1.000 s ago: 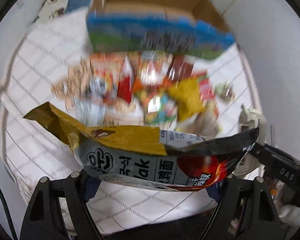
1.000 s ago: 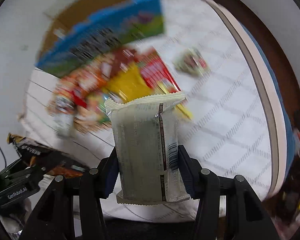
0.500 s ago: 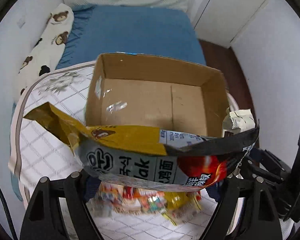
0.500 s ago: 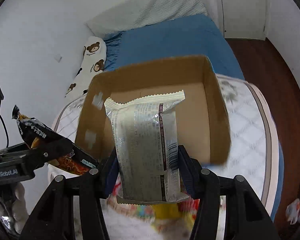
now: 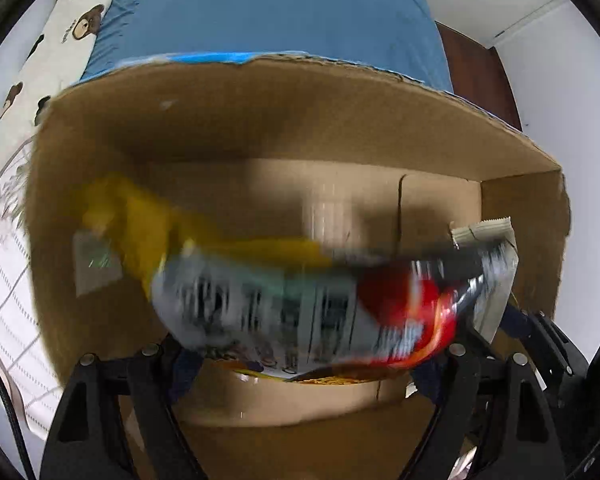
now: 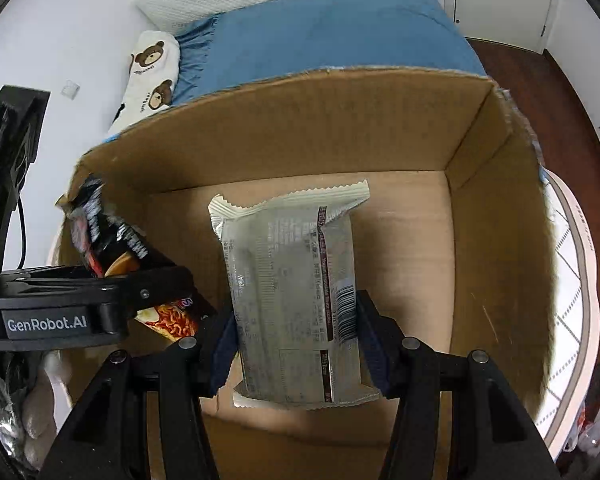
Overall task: Organize snacks
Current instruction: 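Carry both packets into the cardboard box and open both tools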
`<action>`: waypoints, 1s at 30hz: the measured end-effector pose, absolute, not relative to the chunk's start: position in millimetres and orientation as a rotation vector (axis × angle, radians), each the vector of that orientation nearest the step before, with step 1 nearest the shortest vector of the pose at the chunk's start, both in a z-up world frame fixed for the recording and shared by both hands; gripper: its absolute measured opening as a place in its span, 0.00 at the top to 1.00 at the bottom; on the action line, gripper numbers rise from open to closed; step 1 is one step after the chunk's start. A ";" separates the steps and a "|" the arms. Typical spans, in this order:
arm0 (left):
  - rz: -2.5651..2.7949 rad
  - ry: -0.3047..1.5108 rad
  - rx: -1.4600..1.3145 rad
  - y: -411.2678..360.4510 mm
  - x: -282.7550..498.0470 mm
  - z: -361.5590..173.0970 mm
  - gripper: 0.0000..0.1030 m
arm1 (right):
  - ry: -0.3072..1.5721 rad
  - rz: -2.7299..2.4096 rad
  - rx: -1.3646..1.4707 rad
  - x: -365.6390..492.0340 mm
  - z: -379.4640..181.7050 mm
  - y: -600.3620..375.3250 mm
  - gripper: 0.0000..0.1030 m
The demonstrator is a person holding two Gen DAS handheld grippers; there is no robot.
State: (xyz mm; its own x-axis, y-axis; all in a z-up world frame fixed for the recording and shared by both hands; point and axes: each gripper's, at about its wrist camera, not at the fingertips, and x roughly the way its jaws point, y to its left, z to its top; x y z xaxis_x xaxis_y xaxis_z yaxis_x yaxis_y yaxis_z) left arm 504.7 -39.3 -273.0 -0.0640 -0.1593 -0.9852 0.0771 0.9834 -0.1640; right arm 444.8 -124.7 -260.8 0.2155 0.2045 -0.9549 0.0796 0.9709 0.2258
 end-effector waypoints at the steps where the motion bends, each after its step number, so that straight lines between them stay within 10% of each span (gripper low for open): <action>1: -0.195 1.626 -0.053 -41.2 507.6 -276.7 0.18 | 1.356 0.086 0.242 448.3 -265.0 -124.3 0.44; 4: -0.183 1.632 -0.028 -45.1 516.9 -287.7 0.17 | 1.373 0.096 0.222 460.4 -280.3 -122.7 0.40; 7: -0.186 1.616 -0.030 -43.4 518.9 -291.0 0.16 | 1.387 0.108 0.217 466.1 -288.4 -121.3 0.09; 30: -0.113 1.292 -0.027 -11.2 427.3 -197.3 0.15 | 1.302 0.009 0.133 399.4 -207.7 -110.6 0.08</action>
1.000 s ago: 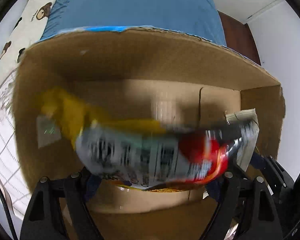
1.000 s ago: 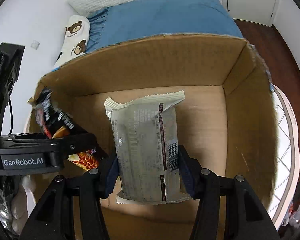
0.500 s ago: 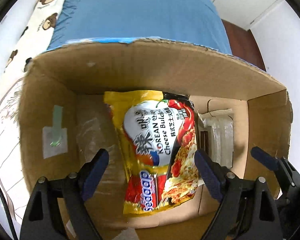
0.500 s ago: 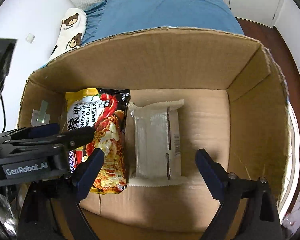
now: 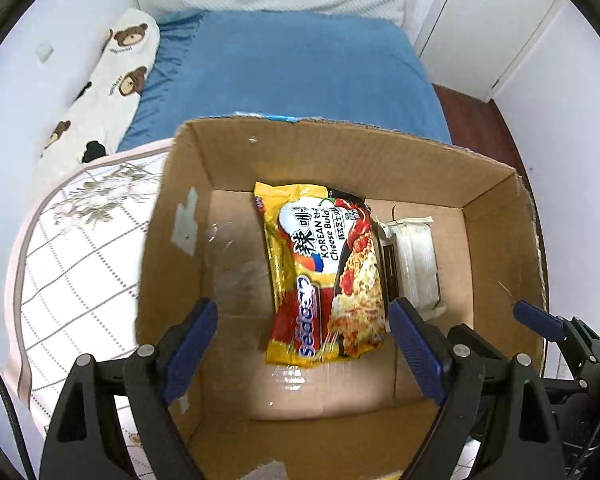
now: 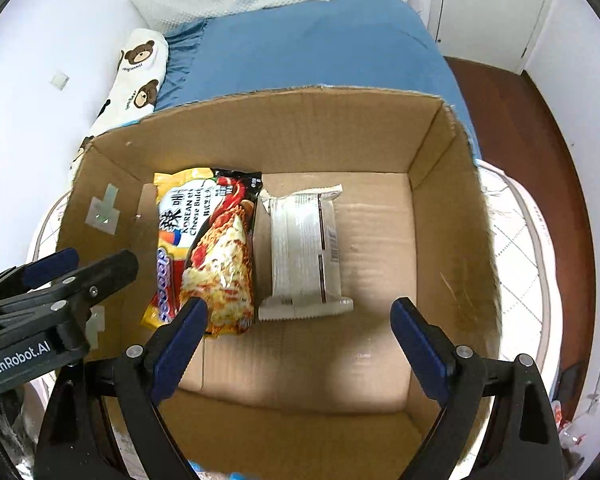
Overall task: Organize snacks
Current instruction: 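Carry both packets into the cardboard box and open both tools, then grasp the white-blue packet with left tool while right tool grasps the yellow packet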
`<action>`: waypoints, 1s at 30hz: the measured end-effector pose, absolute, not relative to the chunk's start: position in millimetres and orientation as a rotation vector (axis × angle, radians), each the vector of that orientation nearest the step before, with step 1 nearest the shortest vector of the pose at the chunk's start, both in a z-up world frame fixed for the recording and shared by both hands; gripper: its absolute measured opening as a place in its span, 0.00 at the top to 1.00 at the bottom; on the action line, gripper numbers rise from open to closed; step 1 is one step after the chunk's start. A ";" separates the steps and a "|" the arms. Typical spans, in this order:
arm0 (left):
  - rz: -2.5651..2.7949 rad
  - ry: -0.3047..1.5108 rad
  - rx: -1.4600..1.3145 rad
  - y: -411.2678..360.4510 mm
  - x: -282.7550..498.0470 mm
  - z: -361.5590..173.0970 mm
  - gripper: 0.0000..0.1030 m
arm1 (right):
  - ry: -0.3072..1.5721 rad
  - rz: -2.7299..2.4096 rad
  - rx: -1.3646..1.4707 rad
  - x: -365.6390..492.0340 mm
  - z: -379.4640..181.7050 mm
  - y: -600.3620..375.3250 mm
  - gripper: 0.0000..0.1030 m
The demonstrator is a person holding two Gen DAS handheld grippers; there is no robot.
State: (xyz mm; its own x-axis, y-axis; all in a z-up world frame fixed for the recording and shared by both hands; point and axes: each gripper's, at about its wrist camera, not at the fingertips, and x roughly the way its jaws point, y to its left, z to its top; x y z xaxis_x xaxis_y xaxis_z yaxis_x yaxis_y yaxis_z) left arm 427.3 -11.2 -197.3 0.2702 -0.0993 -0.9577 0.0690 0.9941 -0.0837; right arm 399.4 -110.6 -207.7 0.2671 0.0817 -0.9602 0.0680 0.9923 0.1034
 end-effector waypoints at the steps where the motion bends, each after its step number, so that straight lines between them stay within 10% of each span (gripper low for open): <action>1: -0.113 1.283 -0.028 -10.4 423.3 -193.6 0.15 | 1.294 0.008 0.131 395.9 -203.9 -110.5 0.08; 21: -0.143 1.111 0.007 1.7 328.2 -114.8 0.15 | 1.160 -0.018 0.167 291.8 -123.9 -105.5 0.08; 30: -0.074 1.203 0.084 42.3 260.9 -167.7 0.15 | 1.300 -0.010 0.248 228.3 -174.9 -104.8 0.08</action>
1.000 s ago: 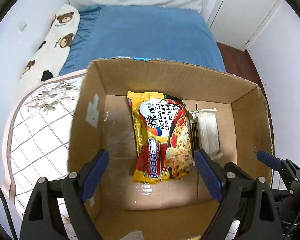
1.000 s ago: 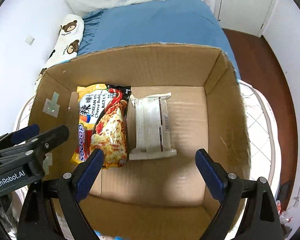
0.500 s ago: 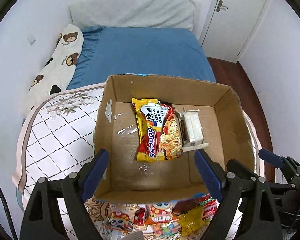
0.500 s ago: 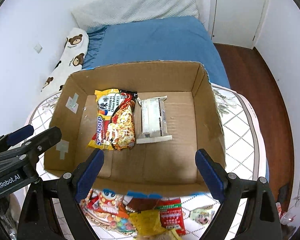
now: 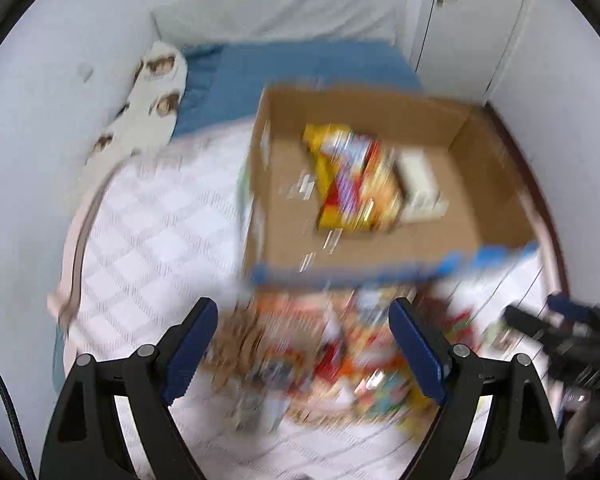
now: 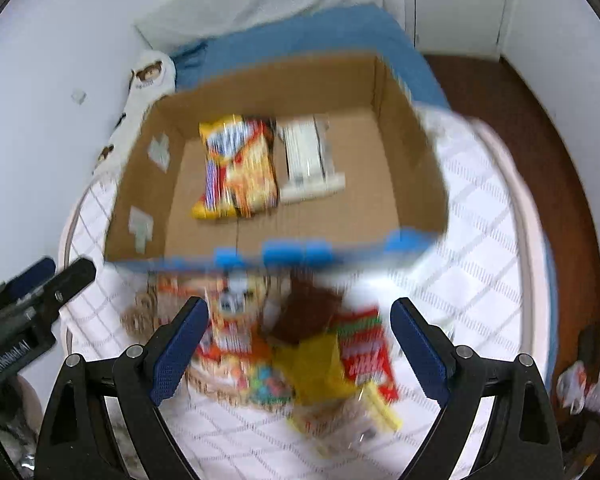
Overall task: Organize snacks
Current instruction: 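Grasp the white-blue packet with left tool while right tool grasps the yellow packet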
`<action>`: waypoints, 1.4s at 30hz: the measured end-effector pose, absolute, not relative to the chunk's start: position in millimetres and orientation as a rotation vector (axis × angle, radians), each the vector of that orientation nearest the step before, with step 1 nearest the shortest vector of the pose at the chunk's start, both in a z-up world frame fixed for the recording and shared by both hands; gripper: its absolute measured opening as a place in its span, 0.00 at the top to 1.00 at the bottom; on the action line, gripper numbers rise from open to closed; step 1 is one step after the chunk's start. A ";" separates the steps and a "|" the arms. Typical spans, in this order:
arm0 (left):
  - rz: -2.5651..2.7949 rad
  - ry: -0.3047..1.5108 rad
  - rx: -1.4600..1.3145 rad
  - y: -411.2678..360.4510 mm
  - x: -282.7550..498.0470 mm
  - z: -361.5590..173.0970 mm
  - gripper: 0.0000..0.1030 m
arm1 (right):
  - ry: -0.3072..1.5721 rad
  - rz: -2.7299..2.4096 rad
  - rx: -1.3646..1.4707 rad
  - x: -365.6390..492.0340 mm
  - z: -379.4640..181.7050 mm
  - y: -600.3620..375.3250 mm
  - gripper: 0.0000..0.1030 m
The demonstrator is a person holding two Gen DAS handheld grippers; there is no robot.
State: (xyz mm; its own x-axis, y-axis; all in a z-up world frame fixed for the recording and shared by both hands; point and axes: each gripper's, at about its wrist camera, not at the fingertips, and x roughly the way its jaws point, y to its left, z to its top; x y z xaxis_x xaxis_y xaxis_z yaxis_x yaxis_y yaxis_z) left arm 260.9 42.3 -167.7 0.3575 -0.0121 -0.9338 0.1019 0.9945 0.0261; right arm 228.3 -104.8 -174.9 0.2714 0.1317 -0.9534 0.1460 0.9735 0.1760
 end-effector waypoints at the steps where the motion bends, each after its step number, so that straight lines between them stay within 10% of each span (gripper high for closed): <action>1: -0.070 1.254 0.088 50.9 251.0 -186.5 0.15 | 1.322 -0.012 0.253 221.1 -185.7 -104.3 0.08; 17: -0.126 1.556 0.292 66.8 219.9 -333.5 0.15 | 1.465 -0.074 0.051 199.7 -308.6 -77.5 0.08; 20: -0.159 1.562 0.322 55.3 222.4 -347.9 0.42 | 1.482 -0.086 0.042 200.3 -321.1 -78.5 0.09; 23: -0.157 1.551 0.311 50.9 216.8 -349.4 0.49 | 1.503 -0.065 0.110 197.1 -327.5 -81.3 0.26; 30: -0.027 1.672 -0.013 83.2 168.6 -358.0 0.49 | 1.568 -0.016 0.188 163.2 -329.3 -75.3 0.49; 42: -0.058 1.722 -0.029 75.9 151.7 -393.3 0.40 | 1.639 0.011 0.249 147.8 -350.0 -64.2 0.37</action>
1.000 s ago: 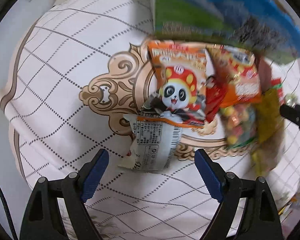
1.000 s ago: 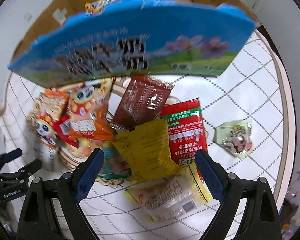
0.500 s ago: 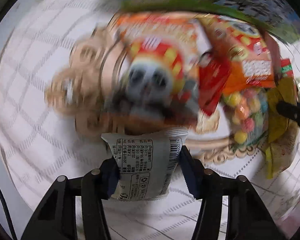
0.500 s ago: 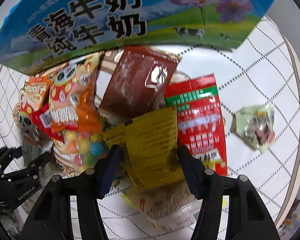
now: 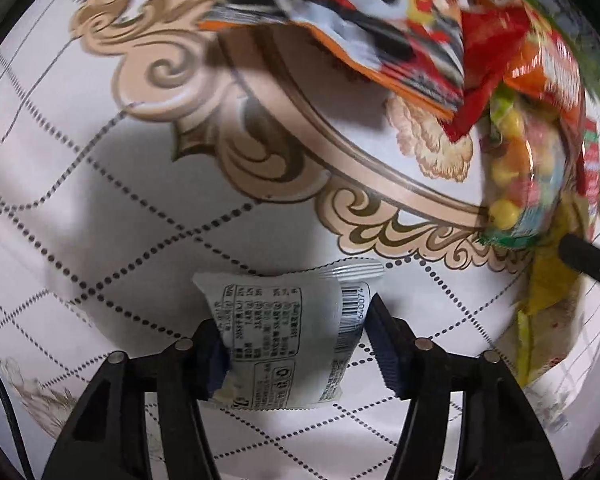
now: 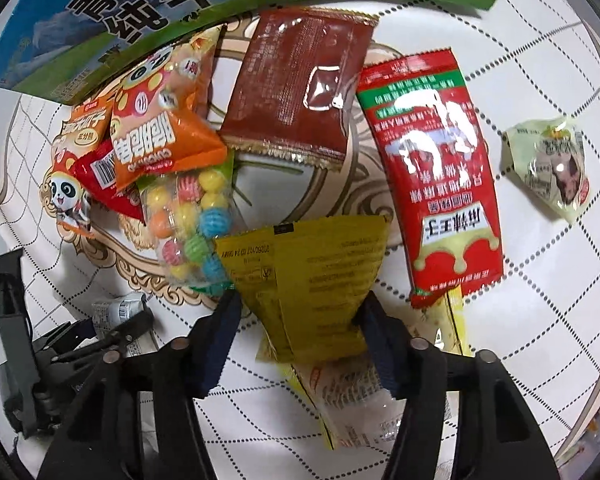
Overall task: Organize snacks
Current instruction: 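Grasp the white-blue packet with left tool while right tool grasps the yellow packet, then lower both packets into the box beside the noodle pack and release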
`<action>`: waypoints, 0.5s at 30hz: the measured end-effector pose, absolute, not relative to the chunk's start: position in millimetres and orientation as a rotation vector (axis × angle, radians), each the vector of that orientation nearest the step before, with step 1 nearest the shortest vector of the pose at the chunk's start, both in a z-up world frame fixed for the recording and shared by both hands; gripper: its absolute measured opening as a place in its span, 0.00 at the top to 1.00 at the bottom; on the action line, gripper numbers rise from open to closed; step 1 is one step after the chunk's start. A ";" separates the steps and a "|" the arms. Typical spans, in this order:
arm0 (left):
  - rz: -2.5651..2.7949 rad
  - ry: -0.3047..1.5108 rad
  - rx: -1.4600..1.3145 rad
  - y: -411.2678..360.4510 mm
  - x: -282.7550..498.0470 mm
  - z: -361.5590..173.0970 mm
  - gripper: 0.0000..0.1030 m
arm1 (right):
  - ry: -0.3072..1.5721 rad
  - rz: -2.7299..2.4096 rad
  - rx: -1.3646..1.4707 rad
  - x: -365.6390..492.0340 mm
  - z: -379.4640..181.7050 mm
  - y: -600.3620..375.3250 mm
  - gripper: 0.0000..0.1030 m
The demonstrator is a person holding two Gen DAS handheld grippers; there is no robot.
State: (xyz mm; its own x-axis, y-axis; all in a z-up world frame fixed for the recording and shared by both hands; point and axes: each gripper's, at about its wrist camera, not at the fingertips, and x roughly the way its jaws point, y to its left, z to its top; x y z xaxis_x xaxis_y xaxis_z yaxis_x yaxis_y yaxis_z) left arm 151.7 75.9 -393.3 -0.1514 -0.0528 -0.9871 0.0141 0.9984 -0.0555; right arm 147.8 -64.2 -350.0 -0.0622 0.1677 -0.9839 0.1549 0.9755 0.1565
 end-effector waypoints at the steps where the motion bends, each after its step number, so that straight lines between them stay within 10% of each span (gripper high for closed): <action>1: -0.071 1.720 -0.013 71.3 150.6 -394.6 0.36 | 1.639 0.013 0.241 148.3 -350.2 -62.1 0.36; 6: -0.082 1.691 0.052 54.4 143.0 -391.5 0.36 | 1.673 0.009 0.174 160.4 -355.2 -49.1 0.29; 8: -0.074 1.671 0.049 44.4 137.1 -383.3 0.51 | 1.680 0.000 0.154 156.0 -359.7 -49.4 0.29; 10: -0.074 1.659 0.048 42.0 132.3 -375.4 0.52 | 1.666 -0.024 0.151 150.0 -360.7 -51.8 0.48; 15: -0.078 1.620 -0.004 41.6 131.6 -343.5 0.54 | 1.606 -0.027 0.217 139.3 -342.1 -68.5 0.52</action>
State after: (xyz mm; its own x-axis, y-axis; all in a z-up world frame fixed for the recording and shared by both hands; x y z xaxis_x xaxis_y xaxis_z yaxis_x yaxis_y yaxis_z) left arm 131.6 41.6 -343.5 -0.0506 -0.0503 -0.9975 0.0456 0.9976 -0.0526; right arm 139.3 -68.5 -342.1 -0.0311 0.1228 -0.9919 0.1556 0.9809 0.1166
